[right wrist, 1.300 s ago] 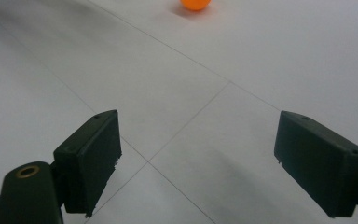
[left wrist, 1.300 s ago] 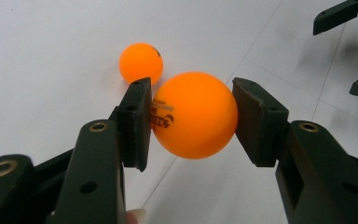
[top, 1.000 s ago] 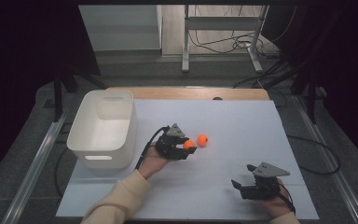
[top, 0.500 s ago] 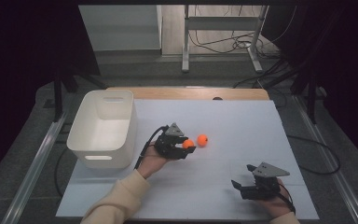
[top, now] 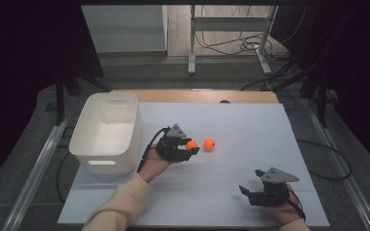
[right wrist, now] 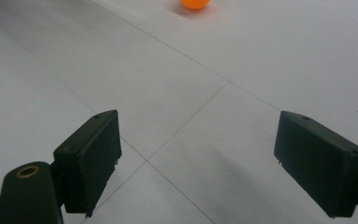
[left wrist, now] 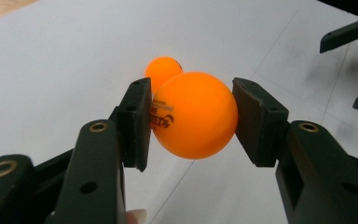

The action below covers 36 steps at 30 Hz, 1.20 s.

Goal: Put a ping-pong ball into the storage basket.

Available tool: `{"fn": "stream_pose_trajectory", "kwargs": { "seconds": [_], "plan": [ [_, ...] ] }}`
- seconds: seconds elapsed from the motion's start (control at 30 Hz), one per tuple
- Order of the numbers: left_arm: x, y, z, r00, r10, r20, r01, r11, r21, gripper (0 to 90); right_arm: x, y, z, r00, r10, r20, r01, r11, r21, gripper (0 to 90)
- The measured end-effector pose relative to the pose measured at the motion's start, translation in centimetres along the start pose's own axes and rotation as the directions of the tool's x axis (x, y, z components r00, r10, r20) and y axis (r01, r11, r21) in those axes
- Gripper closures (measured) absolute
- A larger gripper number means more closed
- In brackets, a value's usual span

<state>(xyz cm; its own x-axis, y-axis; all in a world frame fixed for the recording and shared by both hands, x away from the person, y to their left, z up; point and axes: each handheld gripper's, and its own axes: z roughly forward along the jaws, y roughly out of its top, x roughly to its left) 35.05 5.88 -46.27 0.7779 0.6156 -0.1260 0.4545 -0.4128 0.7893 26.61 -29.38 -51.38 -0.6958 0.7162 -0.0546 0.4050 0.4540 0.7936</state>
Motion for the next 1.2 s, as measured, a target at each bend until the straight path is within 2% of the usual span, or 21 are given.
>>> {"fn": "stream_pose_trajectory", "kwargs": {
  "seconds": [0.83, 1.2],
  "plan": [
    [1.9, 0.3, -2.8, 0.9979, -0.047, -0.045, 0.044, 0.9965, -0.071, 50.2, 0.0, 0.0, 0.0, 1.0000, 0.004, 0.003, -0.004, 1.000, -0.003, 15.4],
    [2.8, 0.3, -4.4, 0.9952, -0.071, -0.068, 0.063, 0.9922, -0.107, 50.2, 0.0, 0.1, -0.1, 1.0000, 0.007, 0.004, -0.007, 1.000, -0.005, 15.4]
  ]
}}
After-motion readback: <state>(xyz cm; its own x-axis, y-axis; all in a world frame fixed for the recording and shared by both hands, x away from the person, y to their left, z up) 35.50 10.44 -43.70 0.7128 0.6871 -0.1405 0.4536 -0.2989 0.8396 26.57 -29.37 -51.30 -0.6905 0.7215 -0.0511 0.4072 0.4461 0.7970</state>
